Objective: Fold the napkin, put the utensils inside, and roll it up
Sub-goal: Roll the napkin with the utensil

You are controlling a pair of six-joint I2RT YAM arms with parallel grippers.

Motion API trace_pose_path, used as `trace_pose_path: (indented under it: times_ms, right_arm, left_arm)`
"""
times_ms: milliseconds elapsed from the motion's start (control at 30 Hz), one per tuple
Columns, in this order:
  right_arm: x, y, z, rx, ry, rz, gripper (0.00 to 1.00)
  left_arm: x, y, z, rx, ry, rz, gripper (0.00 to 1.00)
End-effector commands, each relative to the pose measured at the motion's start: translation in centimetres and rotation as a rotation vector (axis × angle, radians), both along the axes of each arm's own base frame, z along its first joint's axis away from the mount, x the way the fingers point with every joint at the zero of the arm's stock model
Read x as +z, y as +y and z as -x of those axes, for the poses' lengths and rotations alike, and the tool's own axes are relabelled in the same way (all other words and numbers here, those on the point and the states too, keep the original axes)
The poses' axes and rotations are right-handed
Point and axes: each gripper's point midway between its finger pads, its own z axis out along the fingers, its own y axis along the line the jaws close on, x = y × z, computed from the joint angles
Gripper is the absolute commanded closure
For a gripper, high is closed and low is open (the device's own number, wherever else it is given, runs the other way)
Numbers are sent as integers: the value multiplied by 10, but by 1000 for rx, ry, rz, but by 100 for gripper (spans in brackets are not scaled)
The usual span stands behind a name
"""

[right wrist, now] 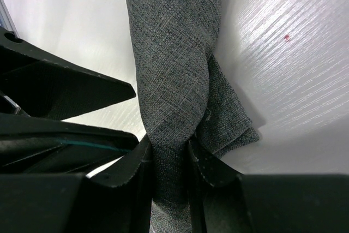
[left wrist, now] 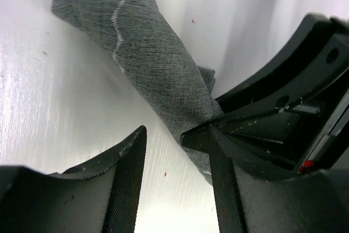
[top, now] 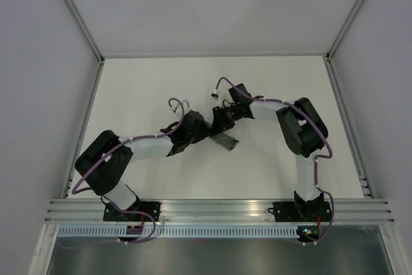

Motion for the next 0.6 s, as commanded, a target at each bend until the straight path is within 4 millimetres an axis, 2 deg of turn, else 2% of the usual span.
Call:
trace_pose_path:
  times_ms: [0, 567]
  right_arm:
    - [-51, -23, 3, -83, 58, 145, 82]
    - [-47, -20, -1, -105, 59, 121, 82]
  left_arm:
    - [16, 11, -13, 193, -50, 56, 46]
    - [-5, 8, -30, 362, -8, 79, 41]
